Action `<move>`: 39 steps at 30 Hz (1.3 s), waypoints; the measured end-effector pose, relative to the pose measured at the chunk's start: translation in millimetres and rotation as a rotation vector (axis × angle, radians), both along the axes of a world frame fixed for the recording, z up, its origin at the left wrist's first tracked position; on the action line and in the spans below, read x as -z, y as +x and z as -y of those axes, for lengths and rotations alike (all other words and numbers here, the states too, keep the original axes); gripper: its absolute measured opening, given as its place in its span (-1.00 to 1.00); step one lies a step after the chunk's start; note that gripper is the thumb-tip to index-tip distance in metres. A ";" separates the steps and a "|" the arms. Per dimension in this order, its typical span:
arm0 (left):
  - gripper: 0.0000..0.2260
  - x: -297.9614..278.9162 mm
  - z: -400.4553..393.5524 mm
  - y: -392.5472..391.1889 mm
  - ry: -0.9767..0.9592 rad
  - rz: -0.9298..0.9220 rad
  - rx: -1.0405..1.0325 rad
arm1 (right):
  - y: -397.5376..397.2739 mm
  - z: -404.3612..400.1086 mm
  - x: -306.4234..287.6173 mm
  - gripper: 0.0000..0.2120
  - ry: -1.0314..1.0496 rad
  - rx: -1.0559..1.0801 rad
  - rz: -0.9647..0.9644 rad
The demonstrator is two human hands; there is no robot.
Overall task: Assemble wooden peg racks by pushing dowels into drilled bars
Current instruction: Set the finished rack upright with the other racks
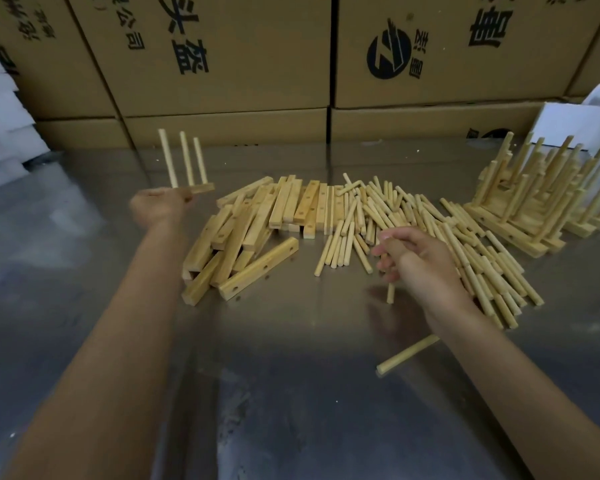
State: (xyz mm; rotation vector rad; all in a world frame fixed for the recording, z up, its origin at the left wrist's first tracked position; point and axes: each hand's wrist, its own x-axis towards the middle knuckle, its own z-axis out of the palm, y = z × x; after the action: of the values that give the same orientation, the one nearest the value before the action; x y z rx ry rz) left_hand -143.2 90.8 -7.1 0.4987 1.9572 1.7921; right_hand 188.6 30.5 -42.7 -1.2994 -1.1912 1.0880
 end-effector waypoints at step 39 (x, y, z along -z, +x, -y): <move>-0.73 6.8 38.1 114.3 -0.615 -1.122 0.791 | 0.2 3.7 -2.7 -0.80 -0.018 -0.115 0.122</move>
State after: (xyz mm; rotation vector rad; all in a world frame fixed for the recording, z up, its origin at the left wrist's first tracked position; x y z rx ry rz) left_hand -28.9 52.7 -13.9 1.9546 2.2223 0.3138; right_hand 188.8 26.8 -40.0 -1.3402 -1.3638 1.1169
